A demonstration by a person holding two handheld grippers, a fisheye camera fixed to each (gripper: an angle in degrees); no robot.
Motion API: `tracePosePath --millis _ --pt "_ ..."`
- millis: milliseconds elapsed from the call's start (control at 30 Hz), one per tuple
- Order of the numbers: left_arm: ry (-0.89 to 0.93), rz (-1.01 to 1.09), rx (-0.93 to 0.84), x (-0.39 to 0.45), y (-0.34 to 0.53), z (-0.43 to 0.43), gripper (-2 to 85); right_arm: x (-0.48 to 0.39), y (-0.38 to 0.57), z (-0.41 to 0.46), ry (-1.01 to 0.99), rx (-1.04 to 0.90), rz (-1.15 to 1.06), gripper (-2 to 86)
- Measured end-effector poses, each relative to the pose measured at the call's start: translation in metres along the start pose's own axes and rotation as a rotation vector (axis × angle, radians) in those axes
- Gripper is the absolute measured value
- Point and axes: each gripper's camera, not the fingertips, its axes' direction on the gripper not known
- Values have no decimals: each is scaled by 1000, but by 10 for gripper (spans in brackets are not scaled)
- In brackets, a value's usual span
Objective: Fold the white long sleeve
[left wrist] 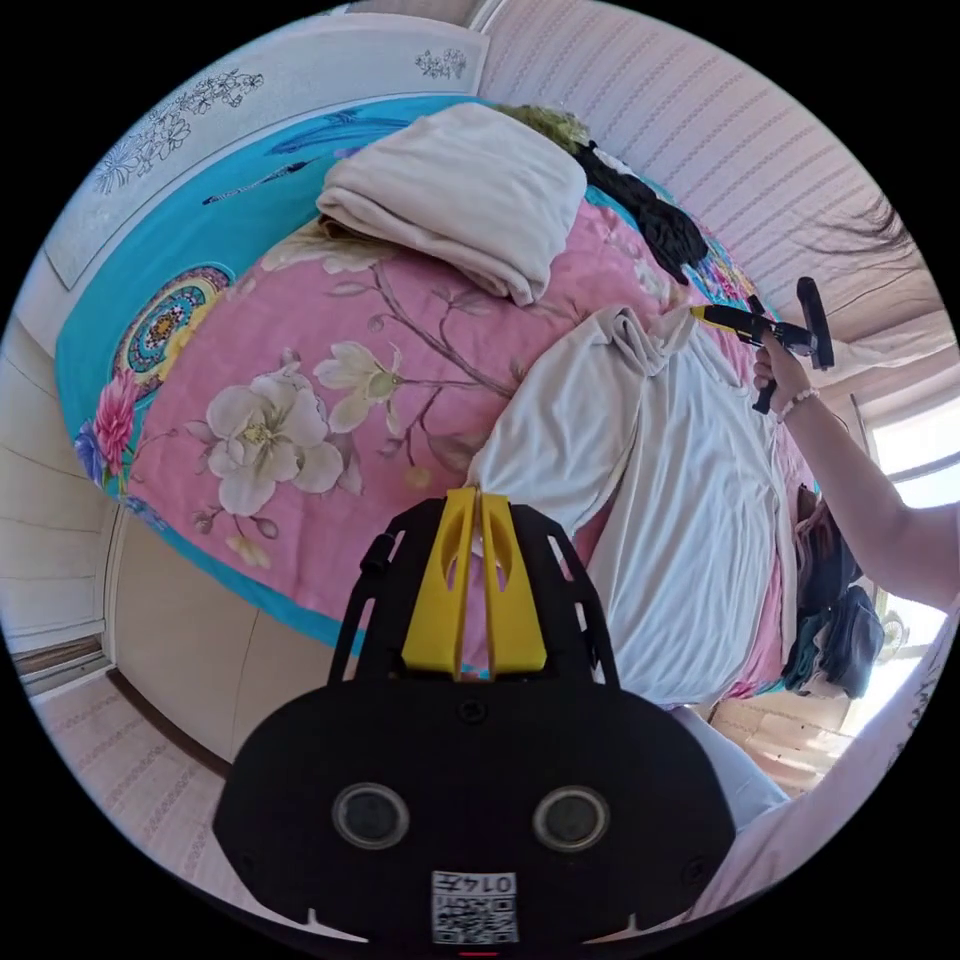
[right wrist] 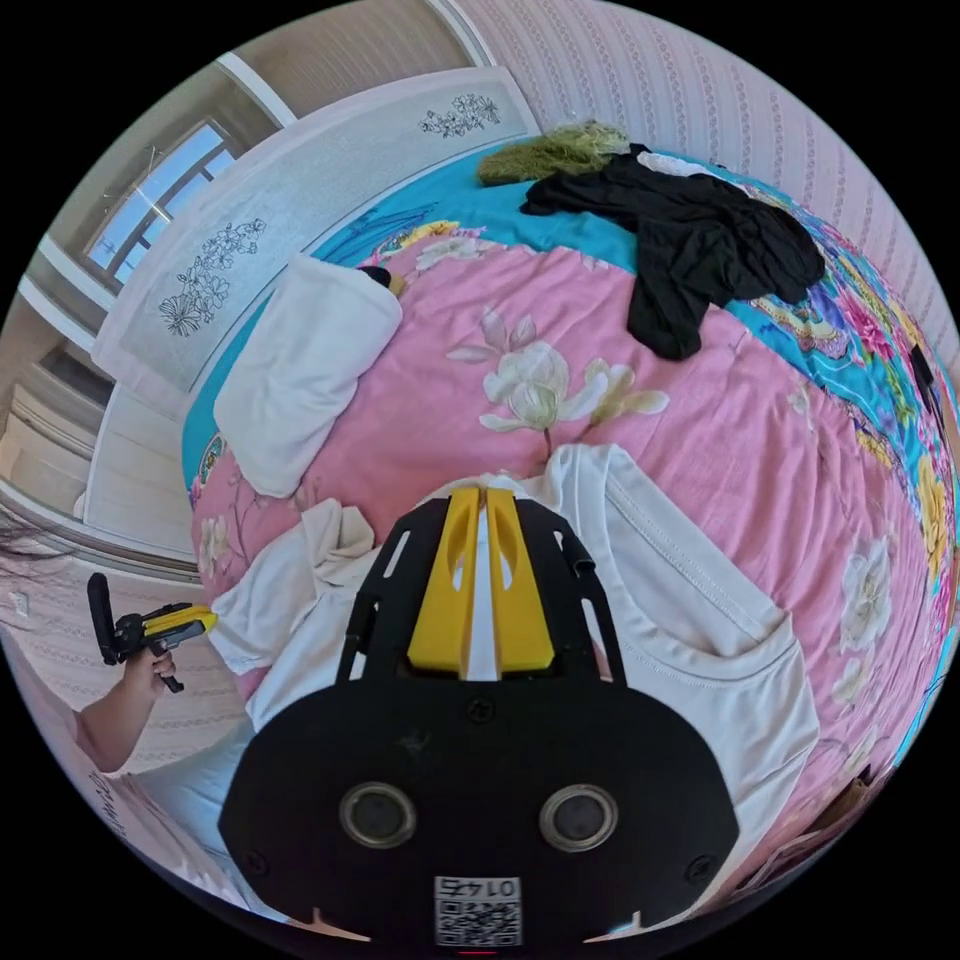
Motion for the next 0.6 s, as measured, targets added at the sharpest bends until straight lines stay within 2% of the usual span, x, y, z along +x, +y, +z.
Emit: tracePosePath --millis 233,433,600 --pt "-39 -35 115 -74 3 -94 -10 -43 -118 -20 -10 0 -57 1" --pt "-143 -46 70 -136 3 -134 -10 -83 -187 2 51 -106 -77 -1" --pt "-124 -153 75 -200 -7 -144 -6 -111 -223 11 47 -118 -84 -3"
